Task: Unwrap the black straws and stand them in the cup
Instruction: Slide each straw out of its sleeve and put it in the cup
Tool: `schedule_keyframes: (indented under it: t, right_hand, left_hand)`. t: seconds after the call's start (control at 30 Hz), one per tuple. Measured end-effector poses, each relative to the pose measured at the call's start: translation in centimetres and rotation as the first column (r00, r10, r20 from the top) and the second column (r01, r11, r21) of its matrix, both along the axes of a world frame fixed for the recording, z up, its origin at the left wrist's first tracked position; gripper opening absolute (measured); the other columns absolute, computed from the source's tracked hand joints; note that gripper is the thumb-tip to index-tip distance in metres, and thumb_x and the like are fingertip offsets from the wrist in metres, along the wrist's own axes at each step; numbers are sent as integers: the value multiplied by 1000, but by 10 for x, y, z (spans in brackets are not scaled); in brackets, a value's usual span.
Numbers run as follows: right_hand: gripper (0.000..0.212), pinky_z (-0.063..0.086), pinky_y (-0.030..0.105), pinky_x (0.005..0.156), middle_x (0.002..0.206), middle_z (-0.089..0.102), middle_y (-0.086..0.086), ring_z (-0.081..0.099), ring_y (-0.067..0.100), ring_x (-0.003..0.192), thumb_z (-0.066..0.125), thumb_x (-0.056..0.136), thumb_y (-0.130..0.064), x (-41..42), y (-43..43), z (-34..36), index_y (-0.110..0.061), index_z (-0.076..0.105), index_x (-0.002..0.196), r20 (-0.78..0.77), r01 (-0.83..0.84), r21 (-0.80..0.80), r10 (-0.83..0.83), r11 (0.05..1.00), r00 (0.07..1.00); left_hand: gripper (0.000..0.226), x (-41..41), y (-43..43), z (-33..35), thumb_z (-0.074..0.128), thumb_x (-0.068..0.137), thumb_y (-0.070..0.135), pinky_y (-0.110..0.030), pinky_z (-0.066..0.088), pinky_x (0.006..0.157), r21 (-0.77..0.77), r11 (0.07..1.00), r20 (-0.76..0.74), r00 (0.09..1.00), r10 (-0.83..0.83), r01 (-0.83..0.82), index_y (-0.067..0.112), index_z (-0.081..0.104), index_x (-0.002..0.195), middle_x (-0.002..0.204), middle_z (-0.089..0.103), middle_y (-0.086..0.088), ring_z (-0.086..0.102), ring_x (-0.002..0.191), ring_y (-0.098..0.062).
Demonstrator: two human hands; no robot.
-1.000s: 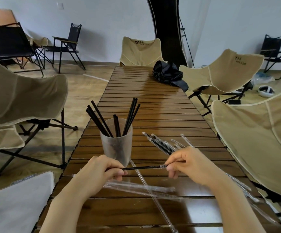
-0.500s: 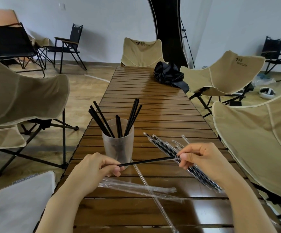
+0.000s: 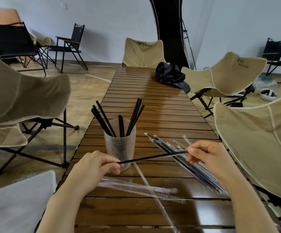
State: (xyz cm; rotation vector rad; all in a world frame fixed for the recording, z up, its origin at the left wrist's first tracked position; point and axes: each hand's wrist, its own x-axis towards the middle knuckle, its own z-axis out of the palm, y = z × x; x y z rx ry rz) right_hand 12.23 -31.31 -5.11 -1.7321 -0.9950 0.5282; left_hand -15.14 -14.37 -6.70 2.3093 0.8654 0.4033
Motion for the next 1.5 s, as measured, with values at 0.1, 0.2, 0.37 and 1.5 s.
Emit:
schedule_keyframes:
  t: [0.1, 0.2, 0.37, 1.5]
  right_hand:
    - [23, 54, 26, 66, 70, 72, 8, 69, 19, 64, 63, 88, -6, -2, 1, 0, -21, 73, 73, -41, 11, 33, -10, 999, 999]
    - [20, 54, 31, 71, 73, 73, 9, 70, 21, 69, 64, 86, -7, -5, 3, 1, -21, 74, 76, -91, 17, 74, -10, 997, 996]
    - [19, 57, 28, 68, 72, 73, 10, 70, 24, 68, 67, 84, -5, -6, 5, 5, -21, 74, 76, -82, 2, 108, 7, 994, 997]
    - [23, 55, 21, 63, 83, 70, 16, 62, 15, 64, 49, 90, 7, -21, 17, 5, -3, 69, 85, -635, 248, 362, 43, 898, 771]
  left_hand:
    - [18, -1, 0, 0, 62, 87, 35, -12, 48, 72, 6, 1000, 8, 1000, -1, 1, 52, 64, 81, 73, 68, 31, 62, 80, 15]
    - [21, 0, -1, 0, 61, 89, 32, -10, 46, 71, 14, 999, 13, 999, -29, 29, 51, 65, 80, 73, 67, 30, 62, 80, 14]
    - [25, 4, -2, 1, 60, 90, 30, -8, 43, 67, 55, 997, -1, 998, -60, 60, 50, 65, 76, 74, 66, 30, 62, 80, 14]
    - [15, 22, -16, 0, 57, 92, 30, -7, 47, 73, -43, 992, -73, 990, -123, 121, 41, 67, 96, 80, 71, 21, 63, 81, 12]
